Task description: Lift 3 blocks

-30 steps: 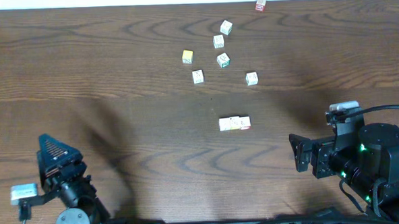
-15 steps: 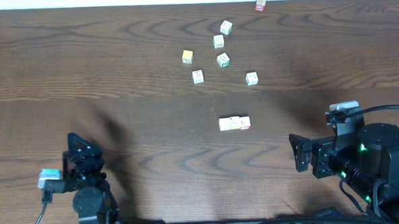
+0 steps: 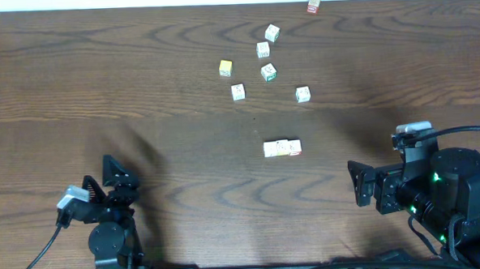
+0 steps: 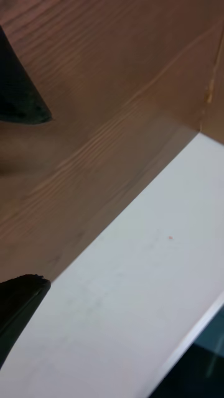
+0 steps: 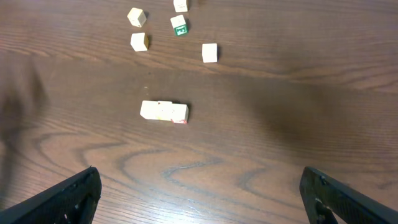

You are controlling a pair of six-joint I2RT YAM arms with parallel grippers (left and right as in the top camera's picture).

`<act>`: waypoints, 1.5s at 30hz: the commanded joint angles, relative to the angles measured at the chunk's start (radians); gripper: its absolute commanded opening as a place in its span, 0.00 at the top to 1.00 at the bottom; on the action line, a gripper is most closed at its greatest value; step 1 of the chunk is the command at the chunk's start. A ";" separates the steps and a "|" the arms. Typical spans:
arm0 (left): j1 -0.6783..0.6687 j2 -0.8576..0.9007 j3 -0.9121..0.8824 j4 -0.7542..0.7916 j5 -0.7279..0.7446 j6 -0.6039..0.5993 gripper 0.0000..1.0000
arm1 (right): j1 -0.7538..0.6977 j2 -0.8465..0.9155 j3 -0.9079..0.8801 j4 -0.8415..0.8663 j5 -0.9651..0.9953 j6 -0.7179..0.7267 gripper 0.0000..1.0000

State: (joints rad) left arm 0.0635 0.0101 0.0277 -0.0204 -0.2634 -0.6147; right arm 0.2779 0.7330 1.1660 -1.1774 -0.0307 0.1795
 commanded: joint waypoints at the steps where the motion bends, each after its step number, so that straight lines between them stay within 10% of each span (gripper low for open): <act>1: -0.003 -0.009 -0.023 -0.035 0.047 0.087 0.22 | -0.011 0.001 0.004 0.002 -0.004 0.014 0.01; 32: -0.001 -0.005 -0.023 -0.034 0.046 0.087 0.22 | -0.112 -0.097 0.000 0.011 0.079 -0.054 0.01; 45: -0.001 -0.005 -0.023 -0.034 0.046 0.087 0.22 | -0.322 -0.510 -0.509 0.844 -0.136 -0.274 0.01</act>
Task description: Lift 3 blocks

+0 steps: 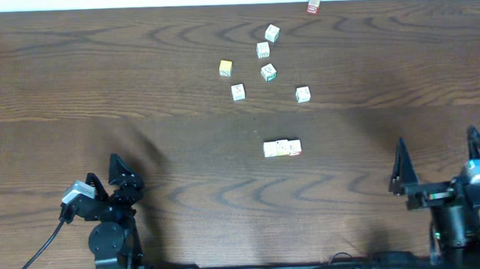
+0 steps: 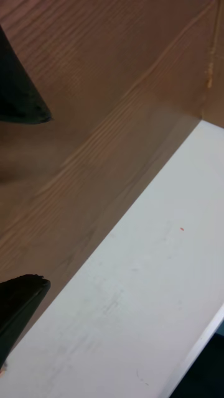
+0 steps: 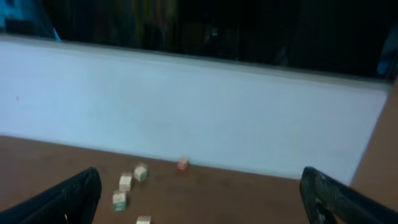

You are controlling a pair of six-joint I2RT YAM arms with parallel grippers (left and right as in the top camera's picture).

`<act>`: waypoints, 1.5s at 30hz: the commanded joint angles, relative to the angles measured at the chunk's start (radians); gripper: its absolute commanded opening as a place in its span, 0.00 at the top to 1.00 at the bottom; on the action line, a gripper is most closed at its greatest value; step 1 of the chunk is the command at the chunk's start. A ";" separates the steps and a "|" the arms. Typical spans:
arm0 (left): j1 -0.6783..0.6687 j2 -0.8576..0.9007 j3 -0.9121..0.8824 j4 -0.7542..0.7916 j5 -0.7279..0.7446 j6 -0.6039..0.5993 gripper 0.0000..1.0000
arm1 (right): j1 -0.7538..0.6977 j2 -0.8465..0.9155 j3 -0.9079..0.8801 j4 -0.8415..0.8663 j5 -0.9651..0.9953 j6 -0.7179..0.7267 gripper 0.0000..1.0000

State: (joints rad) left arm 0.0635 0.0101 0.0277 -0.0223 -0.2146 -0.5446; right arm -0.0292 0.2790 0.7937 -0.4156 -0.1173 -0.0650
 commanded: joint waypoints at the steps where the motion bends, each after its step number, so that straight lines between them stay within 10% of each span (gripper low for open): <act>1: -0.001 -0.005 -0.023 -0.032 -0.003 0.017 0.22 | -0.016 -0.071 -0.178 0.118 -0.061 -0.030 0.01; 21: -0.001 -0.005 -0.023 -0.032 -0.003 0.017 0.22 | -0.055 -0.275 -0.742 0.364 -0.006 -0.027 0.01; 45: -0.001 -0.005 -0.023 -0.032 -0.003 0.017 0.22 | -0.029 -0.274 -0.788 0.349 0.008 0.057 0.01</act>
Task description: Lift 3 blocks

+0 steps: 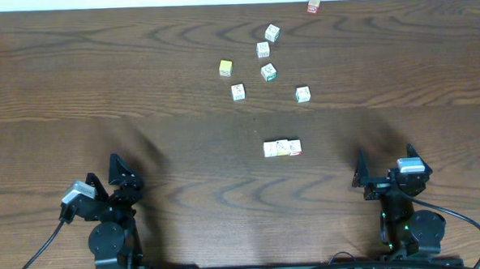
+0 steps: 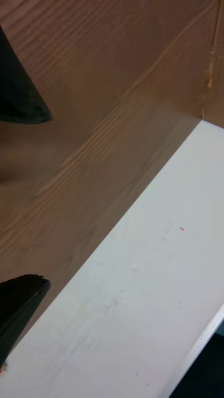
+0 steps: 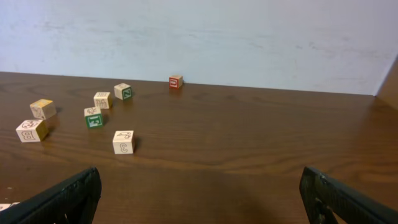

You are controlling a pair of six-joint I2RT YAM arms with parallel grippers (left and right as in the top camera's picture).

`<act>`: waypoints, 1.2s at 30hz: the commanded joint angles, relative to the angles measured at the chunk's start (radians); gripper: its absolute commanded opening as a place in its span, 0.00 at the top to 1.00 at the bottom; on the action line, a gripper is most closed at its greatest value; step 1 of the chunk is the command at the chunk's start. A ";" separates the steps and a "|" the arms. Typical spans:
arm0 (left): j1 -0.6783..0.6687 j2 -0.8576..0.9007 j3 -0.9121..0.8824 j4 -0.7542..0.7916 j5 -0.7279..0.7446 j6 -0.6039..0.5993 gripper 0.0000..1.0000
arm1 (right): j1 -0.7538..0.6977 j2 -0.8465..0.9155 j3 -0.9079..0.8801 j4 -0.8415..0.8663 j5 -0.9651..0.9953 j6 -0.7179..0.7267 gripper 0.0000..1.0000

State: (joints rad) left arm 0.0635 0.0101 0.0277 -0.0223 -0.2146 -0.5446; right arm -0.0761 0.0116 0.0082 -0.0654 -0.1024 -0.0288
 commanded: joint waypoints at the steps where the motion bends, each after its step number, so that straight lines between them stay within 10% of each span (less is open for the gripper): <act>1: -0.001 -0.005 -0.023 -0.032 -0.003 0.017 0.22 | 0.018 -0.006 -0.003 -0.002 -0.007 0.021 0.01; 19: -0.001 -0.008 -0.023 -0.033 -0.007 0.018 0.22 | 0.018 -0.007 -0.003 -0.002 -0.007 0.021 0.01; 26: -0.004 -0.008 -0.023 -0.034 -0.002 0.335 0.22 | 0.018 -0.006 -0.003 -0.002 -0.007 0.021 0.01; 36: -0.003 -0.006 -0.023 -0.033 -0.003 0.334 0.22 | 0.018 -0.007 -0.003 -0.002 -0.007 0.021 0.01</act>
